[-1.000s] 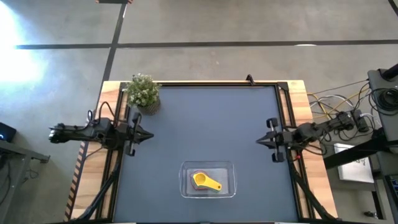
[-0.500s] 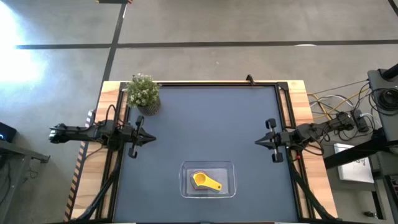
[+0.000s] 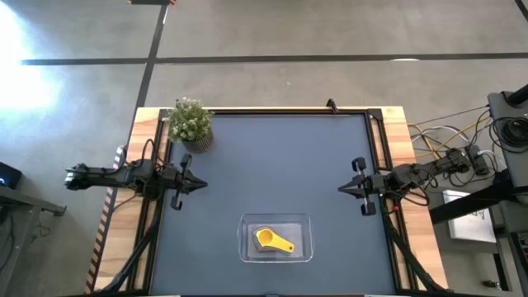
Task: Nest measuring cups in basket
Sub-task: Return to Home Position
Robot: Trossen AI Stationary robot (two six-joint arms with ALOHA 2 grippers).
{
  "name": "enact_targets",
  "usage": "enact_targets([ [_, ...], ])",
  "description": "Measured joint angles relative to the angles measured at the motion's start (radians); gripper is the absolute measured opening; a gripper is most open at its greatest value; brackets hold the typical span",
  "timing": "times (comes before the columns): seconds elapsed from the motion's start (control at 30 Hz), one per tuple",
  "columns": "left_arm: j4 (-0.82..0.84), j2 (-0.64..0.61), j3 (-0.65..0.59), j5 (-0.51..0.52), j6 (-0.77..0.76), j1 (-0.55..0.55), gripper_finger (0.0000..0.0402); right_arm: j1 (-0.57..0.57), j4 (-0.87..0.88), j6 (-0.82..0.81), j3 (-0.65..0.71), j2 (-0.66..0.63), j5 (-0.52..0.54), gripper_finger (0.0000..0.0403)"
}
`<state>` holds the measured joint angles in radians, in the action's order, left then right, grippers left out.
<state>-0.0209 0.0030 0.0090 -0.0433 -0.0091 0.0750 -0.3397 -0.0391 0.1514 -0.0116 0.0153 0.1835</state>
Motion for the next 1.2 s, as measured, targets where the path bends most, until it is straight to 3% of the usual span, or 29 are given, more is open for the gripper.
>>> enact_targets([
  [1.2,0.001,0.040,0.011,-0.003,0.000,0.000,0.0000,0.000,-0.001,-0.073,0.000,0.001,0.000,0.0009],
])
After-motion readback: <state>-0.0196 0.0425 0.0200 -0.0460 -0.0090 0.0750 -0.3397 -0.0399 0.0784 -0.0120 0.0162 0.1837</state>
